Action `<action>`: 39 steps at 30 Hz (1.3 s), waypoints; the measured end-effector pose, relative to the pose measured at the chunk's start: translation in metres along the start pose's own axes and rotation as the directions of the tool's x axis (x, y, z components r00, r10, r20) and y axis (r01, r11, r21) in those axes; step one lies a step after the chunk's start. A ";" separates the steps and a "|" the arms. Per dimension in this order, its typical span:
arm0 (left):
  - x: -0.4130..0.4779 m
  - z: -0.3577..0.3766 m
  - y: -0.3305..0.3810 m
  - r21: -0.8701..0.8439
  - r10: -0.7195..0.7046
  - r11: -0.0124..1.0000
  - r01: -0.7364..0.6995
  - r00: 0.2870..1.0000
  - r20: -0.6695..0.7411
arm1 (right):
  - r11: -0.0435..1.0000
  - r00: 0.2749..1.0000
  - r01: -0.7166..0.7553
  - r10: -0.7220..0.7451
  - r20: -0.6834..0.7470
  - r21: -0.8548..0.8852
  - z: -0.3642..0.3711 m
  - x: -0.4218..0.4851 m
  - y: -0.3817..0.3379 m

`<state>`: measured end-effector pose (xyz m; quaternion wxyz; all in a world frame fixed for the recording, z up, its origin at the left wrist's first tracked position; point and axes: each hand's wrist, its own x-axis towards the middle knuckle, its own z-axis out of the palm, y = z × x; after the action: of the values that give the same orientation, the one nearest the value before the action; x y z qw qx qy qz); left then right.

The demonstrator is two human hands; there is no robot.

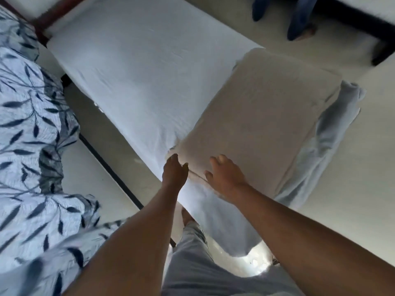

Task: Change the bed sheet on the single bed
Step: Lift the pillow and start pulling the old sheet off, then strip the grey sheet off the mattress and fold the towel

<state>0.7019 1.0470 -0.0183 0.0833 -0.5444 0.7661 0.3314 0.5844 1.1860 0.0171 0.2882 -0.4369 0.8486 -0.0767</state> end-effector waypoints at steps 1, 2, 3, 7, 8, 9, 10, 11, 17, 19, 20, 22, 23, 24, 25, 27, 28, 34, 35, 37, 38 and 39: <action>0.012 -0.010 -0.006 0.022 0.014 1.000 -0.015 1.000 0.021 | 1.000 1.000 -0.025 0.025 -0.006 -0.001 -0.002 0.008 -0.015; 0.027 -0.026 -0.014 0.035 0.021 0.999 -0.023 0.999 0.039 | 0.999 0.999 -0.042 0.042 -0.010 -0.013 -0.005 0.021 -0.036; 0.038 -0.039 -0.020 0.048 0.020 0.999 -0.023 0.999 0.051 | 0.998 0.999 -0.052 0.052 -0.009 -0.023 -0.008 0.030 -0.053; 0.081 -0.086 -0.032 0.061 0.014 0.998 -0.016 0.999 0.030 | 0.997 0.999 -0.038 0.036 -0.023 -0.063 -0.026 0.065 -0.107; 0.087 -0.094 -0.032 0.058 0.010 0.998 -0.012 1.000 0.023 | 0.997 0.999 -0.032 0.030 -0.026 -0.073 -0.029 0.070 -0.115; 0.093 -0.103 -0.032 0.054 0.006 0.999 -0.007 1.000 0.018 | 0.996 0.999 -0.034 0.032 -0.029 -0.079 -0.034 0.076 -0.123; 0.097 -0.108 -0.032 0.054 0.003 0.999 -0.004 1.000 0.019 | 0.996 0.999 -0.039 0.037 -0.034 -0.078 -0.037 0.080 -0.128; 0.100 -0.112 -0.030 0.055 0.004 0.998 -0.005 1.000 0.018 | 0.996 0.998 -0.049 0.047 -0.036 -0.074 -0.039 0.084 -0.131; 0.098 -0.130 -0.007 0.121 0.063 0.990 -0.070 0.996 0.059 | 0.992 0.988 -0.123 0.122 -0.094 -0.010 -0.057 0.086 -0.138; 0.095 -0.136 0.005 0.155 0.084 0.983 -0.095 0.993 0.080 | 0.990 0.984 -0.139 0.139 -0.114 0.003 -0.067 0.085 -0.136; 0.094 -0.140 0.009 0.172 0.091 0.979 -0.105 0.992 0.090 | 0.989 0.981 -0.149 0.148 -0.123 0.004 -0.071 0.085 -0.135; 0.093 -0.149 0.022 0.205 0.121 0.969 -0.139 0.988 0.101 | 0.986 0.975 -0.163 0.164 -0.151 0.019 -0.082 0.088 -0.133; 0.094 -0.153 0.027 0.219 0.140 0.963 -0.160 0.985 0.105 | 0.985 0.972 -0.169 0.171 -0.164 0.026 -0.087 0.090 -0.132; 0.098 -0.158 0.034 0.236 0.161 0.955 -0.181 0.982 0.102 | 0.984 0.967 -0.175 0.178 -0.180 0.034 -0.092 0.095 -0.131; 0.101 -0.162 0.039 0.253 0.180 0.947 -0.199 0.979 0.099 | 0.983 0.964 -0.181 0.185 -0.192 0.039 -0.097 0.100 -0.130; 0.113 -0.169 0.046 0.278 0.208 0.933 -0.228 0.973 0.097 | 0.980 0.959 -0.194 0.199 -0.203 0.044 -0.104 0.109 -0.130; 0.123 -0.173 0.050 0.284 0.225 0.928 -0.243 0.970 0.095 | 0.979 0.955 -0.200 0.205 -0.214 0.045 -0.106 0.117 -0.131; 0.208 -0.202 0.054 0.344 0.372 0.860 -0.378 0.924 0.084 | 0.965 0.942 -0.263 0.253 -0.219 -0.013 -0.112 0.184 -0.151; 0.227 -0.210 0.051 0.354 0.387 0.850 -0.391 0.918 0.085 | 0.961 0.939 -0.277 0.267 -0.217 -0.017 -0.113 0.199 -0.158; 0.269 -0.227 0.040 0.354 0.395 0.847 -0.397 0.915 0.082 | 0.951 0.932 -0.309 0.298 -0.205 -0.022 -0.113 0.233 -0.177; 0.289 -0.236 0.033 0.351 0.397 0.847 -0.399 0.914 0.080 | 0.944 0.928 -0.328 0.318 -0.196 -0.019 -0.113 0.249 -0.187; 0.315 -0.247 0.026 0.347 0.395 0.848 -0.400 0.914 0.089 | 0.935 0.920 -0.355 0.347 -0.182 -0.009 -0.113 0.271 -0.201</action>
<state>0.6126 0.6582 0.0279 0.1163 -0.3473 0.9087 0.2002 0.5397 0.8376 0.0724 0.2115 -0.2751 0.9368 -0.0448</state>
